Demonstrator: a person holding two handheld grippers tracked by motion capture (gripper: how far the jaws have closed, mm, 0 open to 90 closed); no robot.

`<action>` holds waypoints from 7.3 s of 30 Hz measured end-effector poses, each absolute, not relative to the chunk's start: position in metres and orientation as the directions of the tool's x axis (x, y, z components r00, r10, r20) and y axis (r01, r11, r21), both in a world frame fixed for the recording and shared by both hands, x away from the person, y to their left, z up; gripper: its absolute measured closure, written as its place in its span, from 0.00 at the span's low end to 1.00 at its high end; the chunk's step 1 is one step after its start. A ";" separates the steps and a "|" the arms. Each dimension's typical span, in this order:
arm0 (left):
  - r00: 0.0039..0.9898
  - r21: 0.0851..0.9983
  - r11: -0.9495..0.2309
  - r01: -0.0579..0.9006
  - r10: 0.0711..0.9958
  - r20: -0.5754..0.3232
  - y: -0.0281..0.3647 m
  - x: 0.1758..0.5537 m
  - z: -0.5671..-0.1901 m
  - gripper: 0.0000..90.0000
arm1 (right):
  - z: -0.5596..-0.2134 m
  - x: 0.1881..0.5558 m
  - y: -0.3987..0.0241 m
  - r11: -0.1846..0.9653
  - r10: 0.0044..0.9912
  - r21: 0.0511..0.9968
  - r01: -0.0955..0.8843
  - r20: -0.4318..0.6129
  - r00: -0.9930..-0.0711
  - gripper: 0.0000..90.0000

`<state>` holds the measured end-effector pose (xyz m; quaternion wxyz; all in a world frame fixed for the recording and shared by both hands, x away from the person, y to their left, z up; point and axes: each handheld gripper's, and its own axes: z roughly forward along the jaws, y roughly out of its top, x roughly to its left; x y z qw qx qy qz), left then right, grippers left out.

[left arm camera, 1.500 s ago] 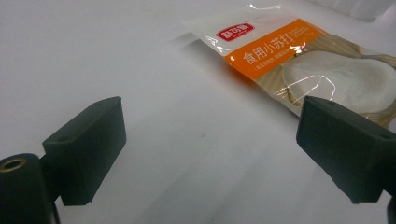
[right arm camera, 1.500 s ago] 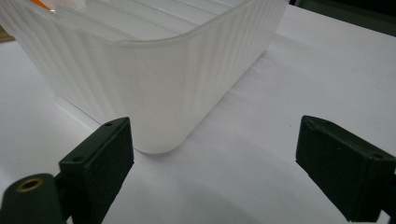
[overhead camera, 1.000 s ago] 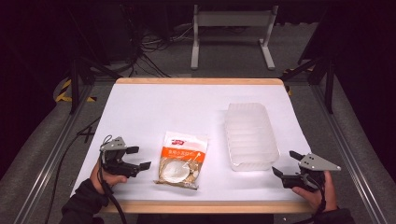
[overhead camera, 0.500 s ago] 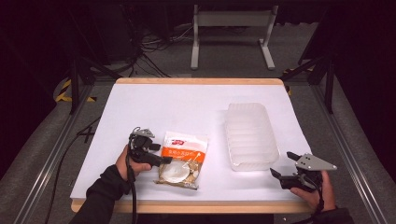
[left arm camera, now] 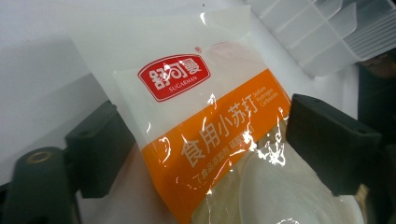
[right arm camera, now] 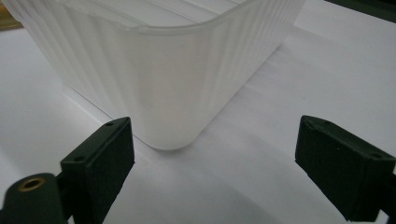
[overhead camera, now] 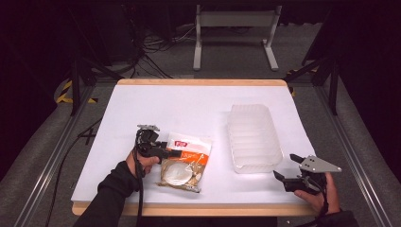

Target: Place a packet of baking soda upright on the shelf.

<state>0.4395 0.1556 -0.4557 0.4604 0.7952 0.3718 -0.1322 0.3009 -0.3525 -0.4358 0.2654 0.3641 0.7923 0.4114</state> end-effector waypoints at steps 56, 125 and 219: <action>0.908 0.942 -0.220 0.253 0.389 -0.153 0.155 0.355 -0.349 1.00 | -0.433 0.299 -0.355 0.365 0.806 0.859 0.358 -0.099 -0.583 0.15; 0.951 0.964 -0.014 0.265 0.168 -0.259 -0.064 0.414 -0.329 1.00 | -0.437 0.302 -0.359 0.352 0.829 0.852 0.386 -0.092 -0.552 0.16; 0.931 0.842 -0.537 0.046 0.328 0.158 0.007 0.391 -0.368 0.15 | -0.436 0.300 -0.354 0.382 0.832 0.843 0.378 -0.137 -0.537 0.16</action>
